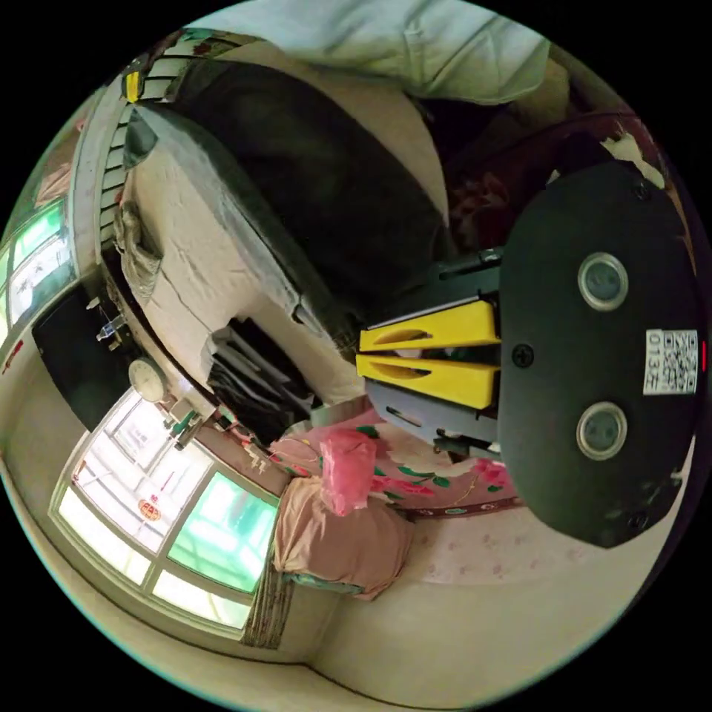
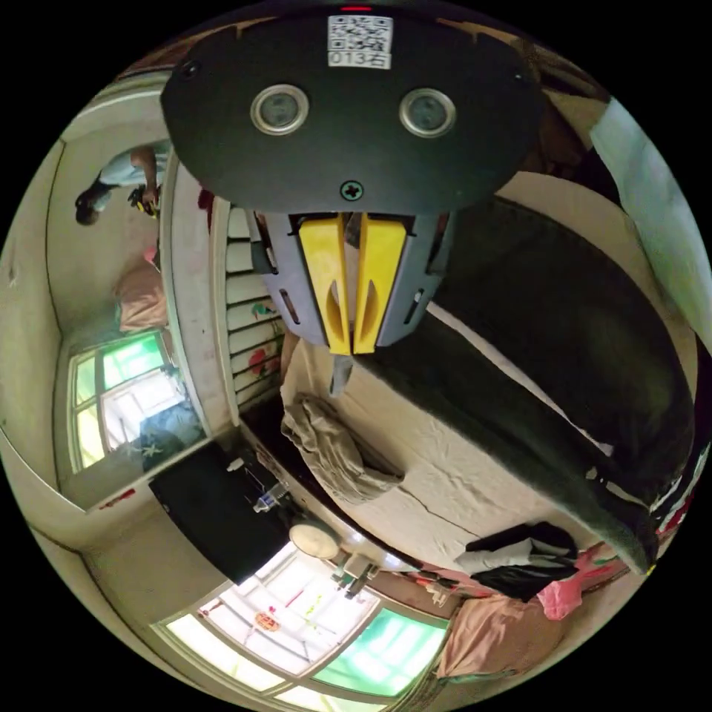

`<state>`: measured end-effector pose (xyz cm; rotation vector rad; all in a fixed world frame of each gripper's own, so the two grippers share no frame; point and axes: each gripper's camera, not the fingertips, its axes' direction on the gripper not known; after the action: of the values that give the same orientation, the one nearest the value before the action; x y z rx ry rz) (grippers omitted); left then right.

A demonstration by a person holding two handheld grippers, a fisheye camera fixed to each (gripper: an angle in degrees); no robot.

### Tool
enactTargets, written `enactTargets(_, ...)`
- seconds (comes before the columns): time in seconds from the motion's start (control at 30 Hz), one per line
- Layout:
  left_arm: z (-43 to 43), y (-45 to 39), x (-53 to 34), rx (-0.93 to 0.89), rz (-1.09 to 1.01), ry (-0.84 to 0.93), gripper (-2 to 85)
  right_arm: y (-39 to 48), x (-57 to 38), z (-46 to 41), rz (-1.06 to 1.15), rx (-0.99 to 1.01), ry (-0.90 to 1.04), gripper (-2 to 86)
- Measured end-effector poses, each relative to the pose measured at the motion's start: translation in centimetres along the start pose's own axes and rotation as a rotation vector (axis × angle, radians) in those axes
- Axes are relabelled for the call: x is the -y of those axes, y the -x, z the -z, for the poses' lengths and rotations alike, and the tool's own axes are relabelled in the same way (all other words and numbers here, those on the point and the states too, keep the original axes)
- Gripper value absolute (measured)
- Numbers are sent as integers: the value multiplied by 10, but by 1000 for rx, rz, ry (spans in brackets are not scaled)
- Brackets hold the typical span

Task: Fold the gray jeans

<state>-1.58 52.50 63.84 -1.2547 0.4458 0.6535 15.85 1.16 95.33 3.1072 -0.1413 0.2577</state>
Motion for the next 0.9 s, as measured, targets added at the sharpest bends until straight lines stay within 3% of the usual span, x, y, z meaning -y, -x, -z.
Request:
enactTargets(0.1, -9, -46, -44, -111, 24, 99, -1, 32, -55, -4, -113, 19, 130, 4)
enactTargets(0.27, -66, -100, -91, -268, -20, 270, -2, 63, -103, -33, -122, 101, 317, 4)
enactTargets(0.43, -56, -87, -97, -257, -27, 194, -2, 33, -121, -2, -244, 159, 260, 7)
enactTargets(0.73, -114, -109, -130, -359, -49, 341, -1, 31, -185, 3, -201, 293, 343, 52)
enactTargets(0.9, -83, -82, -125, -301, 30, 264, -3, -38, -186, 49, -277, 236, 153, 112)
